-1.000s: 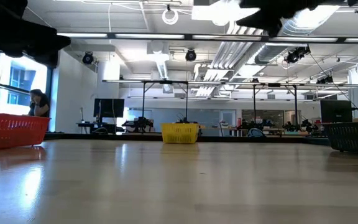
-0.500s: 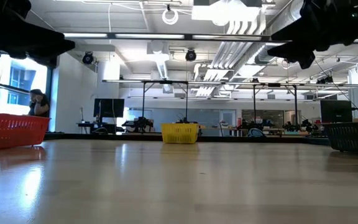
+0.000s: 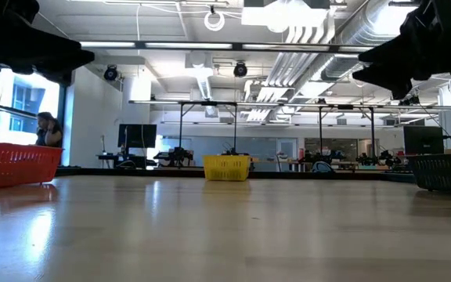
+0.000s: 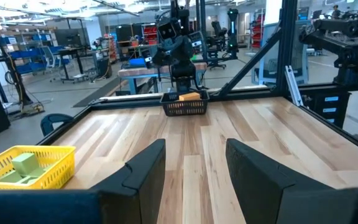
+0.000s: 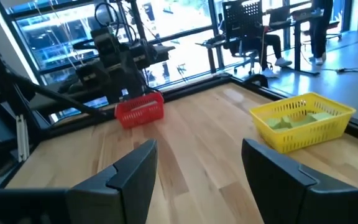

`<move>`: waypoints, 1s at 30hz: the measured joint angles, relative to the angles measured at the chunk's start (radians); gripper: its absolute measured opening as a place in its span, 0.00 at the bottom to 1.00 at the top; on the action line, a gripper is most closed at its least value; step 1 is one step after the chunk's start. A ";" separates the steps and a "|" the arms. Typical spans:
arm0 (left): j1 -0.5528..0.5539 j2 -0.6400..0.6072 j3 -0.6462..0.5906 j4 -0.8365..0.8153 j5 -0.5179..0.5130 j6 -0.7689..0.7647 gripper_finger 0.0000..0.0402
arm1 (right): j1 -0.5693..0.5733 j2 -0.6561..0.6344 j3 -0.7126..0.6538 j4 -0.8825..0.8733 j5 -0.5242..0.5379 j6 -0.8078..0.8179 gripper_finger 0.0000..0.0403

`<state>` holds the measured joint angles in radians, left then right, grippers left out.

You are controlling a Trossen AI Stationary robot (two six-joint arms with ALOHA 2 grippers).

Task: Sort & place blocks by color
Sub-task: Return to Home Position

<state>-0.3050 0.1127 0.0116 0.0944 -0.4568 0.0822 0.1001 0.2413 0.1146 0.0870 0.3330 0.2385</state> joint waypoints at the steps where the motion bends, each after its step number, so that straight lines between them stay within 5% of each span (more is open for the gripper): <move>1: 0.000 0.000 0.000 0.000 0.000 0.000 0.39 | 0.000 -0.014 -0.013 0.000 0.000 0.000 0.55; 15: 0.000 0.000 0.000 0.000 0.001 0.000 0.39 | -0.001 -0.106 -0.104 -0.019 0.060 -0.003 0.55; 30: 0.000 0.000 0.000 0.000 0.002 0.000 0.39 | -0.002 -0.103 -0.104 -0.025 -0.015 -0.004 0.55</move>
<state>-0.3054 0.1131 0.0120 0.0944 -0.4545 0.0822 0.0986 0.1379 0.0101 0.0617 0.3182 0.2348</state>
